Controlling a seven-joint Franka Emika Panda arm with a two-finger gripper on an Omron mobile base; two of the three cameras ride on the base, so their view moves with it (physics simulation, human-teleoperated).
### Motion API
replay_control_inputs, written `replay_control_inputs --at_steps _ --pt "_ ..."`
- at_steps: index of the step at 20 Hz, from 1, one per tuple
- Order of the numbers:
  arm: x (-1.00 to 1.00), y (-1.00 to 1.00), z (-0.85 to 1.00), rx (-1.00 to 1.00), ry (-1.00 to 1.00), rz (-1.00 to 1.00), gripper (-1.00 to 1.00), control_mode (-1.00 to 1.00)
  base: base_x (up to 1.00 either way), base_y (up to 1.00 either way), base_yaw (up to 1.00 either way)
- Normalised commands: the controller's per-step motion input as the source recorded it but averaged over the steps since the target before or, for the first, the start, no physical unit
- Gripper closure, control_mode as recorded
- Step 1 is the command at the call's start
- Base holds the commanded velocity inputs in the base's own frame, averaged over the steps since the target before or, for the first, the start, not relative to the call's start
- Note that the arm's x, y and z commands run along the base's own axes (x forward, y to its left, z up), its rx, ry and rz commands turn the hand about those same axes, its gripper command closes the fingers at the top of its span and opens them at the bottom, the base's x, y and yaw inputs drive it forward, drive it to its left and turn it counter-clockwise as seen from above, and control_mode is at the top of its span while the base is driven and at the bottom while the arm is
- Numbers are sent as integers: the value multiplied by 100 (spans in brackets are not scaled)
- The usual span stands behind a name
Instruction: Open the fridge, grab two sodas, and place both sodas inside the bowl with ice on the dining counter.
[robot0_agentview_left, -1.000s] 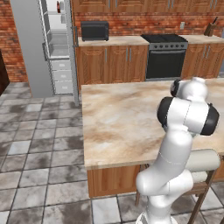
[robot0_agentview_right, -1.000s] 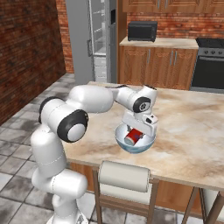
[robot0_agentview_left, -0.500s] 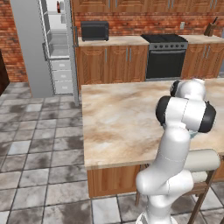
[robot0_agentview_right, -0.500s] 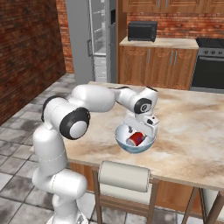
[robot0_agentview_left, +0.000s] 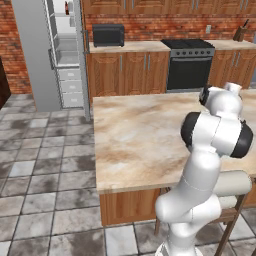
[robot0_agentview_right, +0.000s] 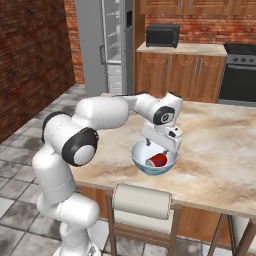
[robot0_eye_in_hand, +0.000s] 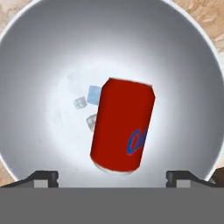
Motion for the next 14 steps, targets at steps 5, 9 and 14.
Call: replay_control_inputs --at_steps 5,9,14 --pt "-12 27 55 0 -5 0 -100 -100 0 0 0" --pt "-3 53 44 -1 0 0 -100 -100 0 0 0" --pt "0 65 32 -3 0 4 -100 -100 0 0 0"
